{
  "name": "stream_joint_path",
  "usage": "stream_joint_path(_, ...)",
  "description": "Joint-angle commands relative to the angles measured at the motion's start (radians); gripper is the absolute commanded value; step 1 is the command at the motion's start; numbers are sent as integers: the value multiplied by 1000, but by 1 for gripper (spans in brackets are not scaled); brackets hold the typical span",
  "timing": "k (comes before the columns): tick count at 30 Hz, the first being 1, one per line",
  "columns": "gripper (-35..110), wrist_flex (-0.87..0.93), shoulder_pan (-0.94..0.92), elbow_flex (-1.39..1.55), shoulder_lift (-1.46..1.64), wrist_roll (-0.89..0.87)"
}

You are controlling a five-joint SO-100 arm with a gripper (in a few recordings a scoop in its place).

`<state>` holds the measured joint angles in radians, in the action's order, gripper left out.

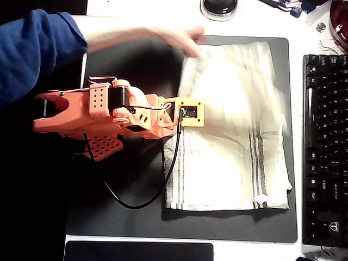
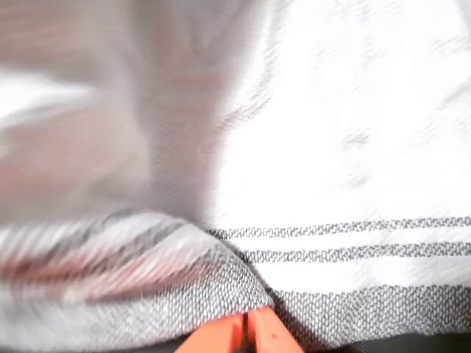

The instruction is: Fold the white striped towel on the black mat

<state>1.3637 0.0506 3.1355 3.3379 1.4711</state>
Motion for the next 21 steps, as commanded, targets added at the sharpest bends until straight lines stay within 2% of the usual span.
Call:
stream_joint_path(1,0,14,9,23,21,5)
stream_joint_path(7,0,15,-44,23,21,5)
stream_joint_path(15,0,2,-38,9,21,87)
stream_joint_path(21,0,172,51,-209,21,163)
